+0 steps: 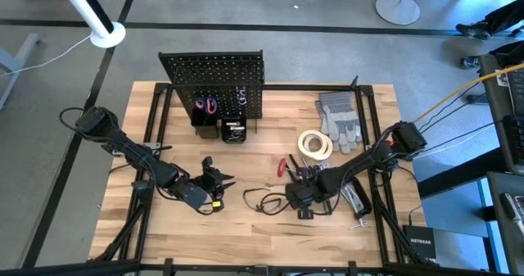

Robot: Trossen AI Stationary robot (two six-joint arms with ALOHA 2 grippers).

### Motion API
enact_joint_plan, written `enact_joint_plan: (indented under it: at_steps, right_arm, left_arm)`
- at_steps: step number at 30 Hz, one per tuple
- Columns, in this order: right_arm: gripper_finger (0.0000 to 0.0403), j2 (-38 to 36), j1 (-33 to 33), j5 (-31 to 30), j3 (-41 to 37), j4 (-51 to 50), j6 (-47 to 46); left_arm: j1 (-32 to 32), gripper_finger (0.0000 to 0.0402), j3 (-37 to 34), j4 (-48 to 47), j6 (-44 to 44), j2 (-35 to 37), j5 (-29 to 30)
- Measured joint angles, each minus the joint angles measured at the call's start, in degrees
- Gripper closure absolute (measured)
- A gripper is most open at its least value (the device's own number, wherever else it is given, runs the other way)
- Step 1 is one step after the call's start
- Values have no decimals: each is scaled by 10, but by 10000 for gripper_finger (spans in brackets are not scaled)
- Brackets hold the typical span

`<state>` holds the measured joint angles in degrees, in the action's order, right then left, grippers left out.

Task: Hang tools onto peg board
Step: Put the hook into the right pegboard organizer bin

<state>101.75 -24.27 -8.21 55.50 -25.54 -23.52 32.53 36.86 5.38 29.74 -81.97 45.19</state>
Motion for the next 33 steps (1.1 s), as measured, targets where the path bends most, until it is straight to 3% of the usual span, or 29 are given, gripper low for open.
enact_joint_plan:
  at_steps: [8, 24, 28, 33]
  right_arm:
    - [285, -4, 14, 2, 27, -61, -5]
    - [286, -5, 45, 44, -7, -40, -18]
    - [306, -5, 45, 36, -8, -34, -15]
    - [360, -4, 44, 37, -8, -25, -2]
  left_arm:
    - [0, 329, 0, 0, -1, 0, 0]
    - [0, 329, 0, 0, -1, 0, 0]
    - [0, 329, 0, 0, -1, 0, 0]
    - [0, 329, 0, 0, 2, 0, 0]
